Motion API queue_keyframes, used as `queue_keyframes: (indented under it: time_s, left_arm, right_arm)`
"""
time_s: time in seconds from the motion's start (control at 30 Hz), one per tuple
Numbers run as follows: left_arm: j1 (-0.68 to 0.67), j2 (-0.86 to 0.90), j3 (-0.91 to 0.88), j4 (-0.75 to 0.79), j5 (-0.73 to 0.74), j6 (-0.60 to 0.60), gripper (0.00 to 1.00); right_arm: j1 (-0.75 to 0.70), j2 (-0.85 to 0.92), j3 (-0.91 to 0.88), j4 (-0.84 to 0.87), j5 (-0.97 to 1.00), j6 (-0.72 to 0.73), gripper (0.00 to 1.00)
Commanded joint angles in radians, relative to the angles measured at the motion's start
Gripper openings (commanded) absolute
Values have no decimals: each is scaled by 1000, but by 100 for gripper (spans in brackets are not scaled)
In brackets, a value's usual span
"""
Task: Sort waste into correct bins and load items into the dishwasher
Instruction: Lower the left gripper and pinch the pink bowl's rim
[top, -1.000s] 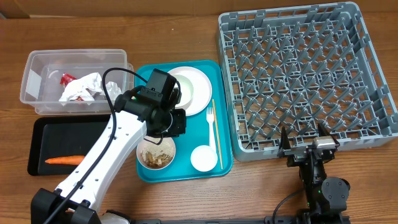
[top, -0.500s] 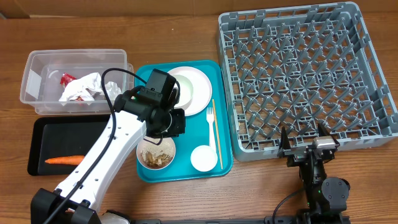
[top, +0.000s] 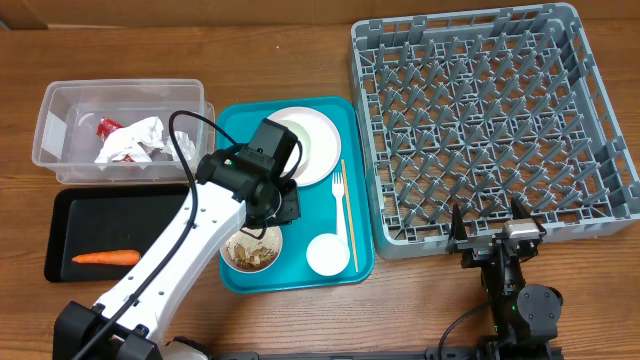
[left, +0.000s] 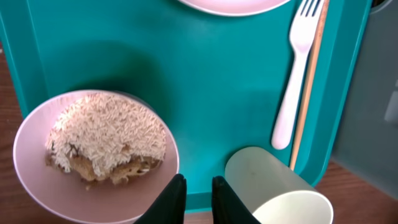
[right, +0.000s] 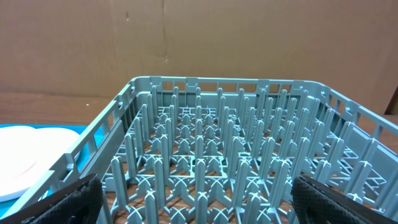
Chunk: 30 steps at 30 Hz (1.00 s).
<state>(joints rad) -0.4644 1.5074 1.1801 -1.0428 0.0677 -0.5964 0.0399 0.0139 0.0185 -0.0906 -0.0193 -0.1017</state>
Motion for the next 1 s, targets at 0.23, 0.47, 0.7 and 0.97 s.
queue_keyframes:
  time_s: [0.23,0.47,0.7,0.97]
  left_arm:
    - [-20,10,-80,77,-53,-36,58]
    - [-21,10,-178,181,-52,-40,61]
    - [-21,10,-269,296,-52,-40,62]
    - [-21,10,-290,325,-49,-40,63]
  right_arm:
    - [-3,-9,-11,7,-1,0,100]
    - [-3,-9,-11,7,-1,0,100]
    - [-3,-9,-11,7,-1,0,100]
    - [-3,-9,-11,7,-1,0,100]
